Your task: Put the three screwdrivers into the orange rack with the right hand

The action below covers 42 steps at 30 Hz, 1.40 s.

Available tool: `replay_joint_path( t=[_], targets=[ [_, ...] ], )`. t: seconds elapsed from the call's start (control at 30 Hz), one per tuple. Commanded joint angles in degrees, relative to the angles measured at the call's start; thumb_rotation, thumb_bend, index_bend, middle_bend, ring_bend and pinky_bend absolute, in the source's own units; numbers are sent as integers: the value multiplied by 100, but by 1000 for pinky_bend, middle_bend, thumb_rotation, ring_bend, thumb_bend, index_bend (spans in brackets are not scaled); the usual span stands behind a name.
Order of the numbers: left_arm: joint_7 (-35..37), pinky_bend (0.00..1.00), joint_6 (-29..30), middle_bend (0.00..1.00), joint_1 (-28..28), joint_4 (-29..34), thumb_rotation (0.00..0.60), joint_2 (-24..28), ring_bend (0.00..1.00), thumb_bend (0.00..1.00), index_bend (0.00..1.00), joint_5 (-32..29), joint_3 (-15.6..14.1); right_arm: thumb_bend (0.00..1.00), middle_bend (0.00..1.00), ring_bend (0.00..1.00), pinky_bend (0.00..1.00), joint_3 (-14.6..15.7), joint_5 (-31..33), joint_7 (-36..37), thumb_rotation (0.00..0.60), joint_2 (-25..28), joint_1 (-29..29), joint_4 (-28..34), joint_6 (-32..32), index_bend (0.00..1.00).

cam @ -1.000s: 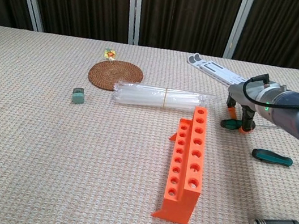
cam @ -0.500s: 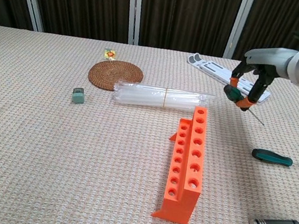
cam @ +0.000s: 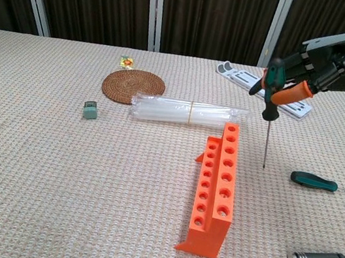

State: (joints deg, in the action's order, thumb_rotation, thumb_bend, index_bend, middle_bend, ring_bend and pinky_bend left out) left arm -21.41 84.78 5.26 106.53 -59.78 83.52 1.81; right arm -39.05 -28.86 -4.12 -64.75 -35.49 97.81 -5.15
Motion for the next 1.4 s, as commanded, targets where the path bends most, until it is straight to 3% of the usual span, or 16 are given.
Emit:
replay_joint_path(
  t=[0.03,0.23,0.47,0.83,1.4],
  targets=[
    [-47,0,19,0,-11,39,600,6,0,137,256,24,-15,288,253,0,0,-1057,-382,471,600,-139,801,-107,1134,618],
    [-156,0,50,0,-37,139,600,24,0,137,256,24,-35,289,265,0,0,-2060,-332,273,600,-670,1417,-417,2242,621],
    [-187,0,-28,0,-11,204,600,36,0,137,256,32,-63,289,267,0,0,-2556,-54,63,600,-1100,1802,-654,3116,622],
    [-190,0,-40,0,-7,227,600,61,0,137,254,13,-62,289,273,0,0,-2759,264,-350,600,-1437,2110,-859,4080,627],
    [-97,0,-75,0,-11,231,600,79,0,136,251,56,-105,288,274,0,0,-2627,-121,-1504,600,-1841,2871,-254,3747,629]
  ],
)
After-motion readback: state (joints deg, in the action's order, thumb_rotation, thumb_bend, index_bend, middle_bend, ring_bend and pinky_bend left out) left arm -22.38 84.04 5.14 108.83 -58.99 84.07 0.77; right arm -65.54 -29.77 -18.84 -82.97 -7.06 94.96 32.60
